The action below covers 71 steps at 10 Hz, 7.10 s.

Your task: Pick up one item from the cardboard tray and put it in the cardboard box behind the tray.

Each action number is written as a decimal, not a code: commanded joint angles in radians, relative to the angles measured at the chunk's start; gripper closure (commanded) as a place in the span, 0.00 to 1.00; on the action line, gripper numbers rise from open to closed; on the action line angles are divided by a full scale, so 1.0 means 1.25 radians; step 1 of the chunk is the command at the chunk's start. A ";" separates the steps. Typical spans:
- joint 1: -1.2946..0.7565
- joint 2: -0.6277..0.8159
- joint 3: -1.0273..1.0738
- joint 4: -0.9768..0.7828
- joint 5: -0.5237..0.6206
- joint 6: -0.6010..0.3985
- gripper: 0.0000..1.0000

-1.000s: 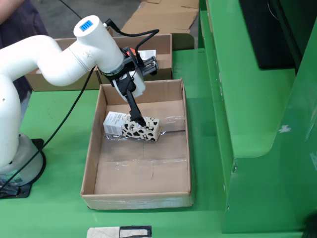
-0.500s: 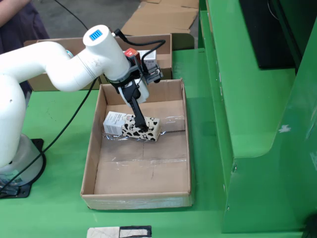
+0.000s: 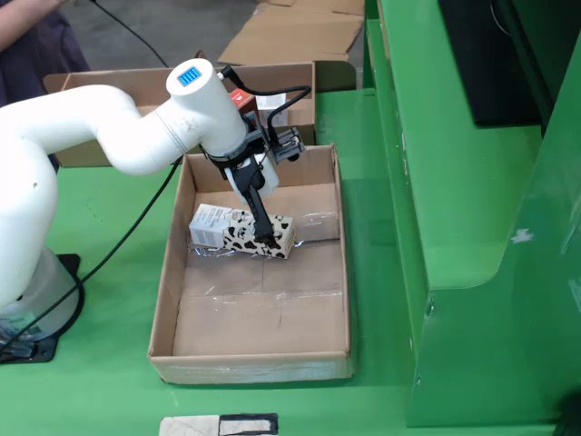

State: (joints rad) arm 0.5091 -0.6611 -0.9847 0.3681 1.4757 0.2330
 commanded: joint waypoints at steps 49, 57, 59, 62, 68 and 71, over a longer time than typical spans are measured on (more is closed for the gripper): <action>0.013 0.269 -0.347 0.180 -0.038 0.050 1.00; 0.071 0.448 -0.177 -0.084 -0.106 0.066 1.00; 0.075 0.428 -0.090 -0.146 -0.112 0.067 1.00; 0.082 0.372 0.126 -0.278 -0.127 0.065 1.00; 0.161 0.164 0.788 -0.488 -0.263 0.022 1.00; 0.195 0.177 0.788 -0.385 -0.334 -0.014 1.00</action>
State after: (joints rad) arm 0.7208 -0.4770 -0.7700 -0.2192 1.1304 0.2531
